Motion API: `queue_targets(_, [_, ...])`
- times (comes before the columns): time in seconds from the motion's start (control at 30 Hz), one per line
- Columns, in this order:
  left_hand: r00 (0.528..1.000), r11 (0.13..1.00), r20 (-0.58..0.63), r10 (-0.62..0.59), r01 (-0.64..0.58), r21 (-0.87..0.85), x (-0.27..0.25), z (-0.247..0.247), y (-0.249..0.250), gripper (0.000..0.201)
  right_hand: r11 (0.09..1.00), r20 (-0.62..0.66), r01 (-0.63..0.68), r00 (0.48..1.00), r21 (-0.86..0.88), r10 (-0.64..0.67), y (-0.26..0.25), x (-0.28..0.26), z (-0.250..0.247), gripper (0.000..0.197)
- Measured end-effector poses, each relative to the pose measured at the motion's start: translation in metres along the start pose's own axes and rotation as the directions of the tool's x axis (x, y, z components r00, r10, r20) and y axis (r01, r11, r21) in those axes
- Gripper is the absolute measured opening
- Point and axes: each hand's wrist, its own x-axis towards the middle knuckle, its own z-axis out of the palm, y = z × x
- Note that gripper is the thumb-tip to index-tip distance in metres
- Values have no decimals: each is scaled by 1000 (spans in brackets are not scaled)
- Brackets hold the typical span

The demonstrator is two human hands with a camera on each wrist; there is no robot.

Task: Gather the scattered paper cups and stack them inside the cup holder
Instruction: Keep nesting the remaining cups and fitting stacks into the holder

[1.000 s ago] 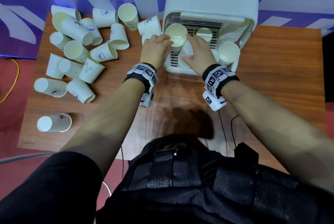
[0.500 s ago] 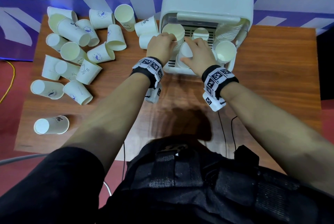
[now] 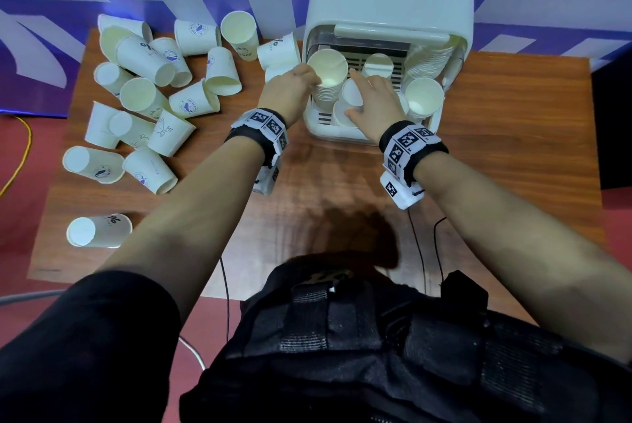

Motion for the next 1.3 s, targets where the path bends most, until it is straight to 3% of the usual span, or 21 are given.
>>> queue_targets(0.43, [996,975,-9,-85,81,-206,18,8,26,19,1000,1,15,1000,-7,-15,8,-5,6,66])
queue_targets(0.7, [1000,980,-12,13,-16,-201,1,-8,12,31,999,-7,-5,1000,-34,5,0,-15,1,67])
queue_targets(0.9, [998,982,-42,-55,46,-183,-26,-30,3,39,999,-13,-3,1000,-43,3,-19,-30,-6,63])
queue_targets(1.13, [982,954,-84,-167,140,-264,-90,-43,-24,31,993,-47,88,995,-73,-92,-58,-50,1,56])
queue_targets(1.3, [956,918,-70,-286,253,-306,-153,-40,-54,31,983,73,177,982,-49,-173,-106,-60,33,55])
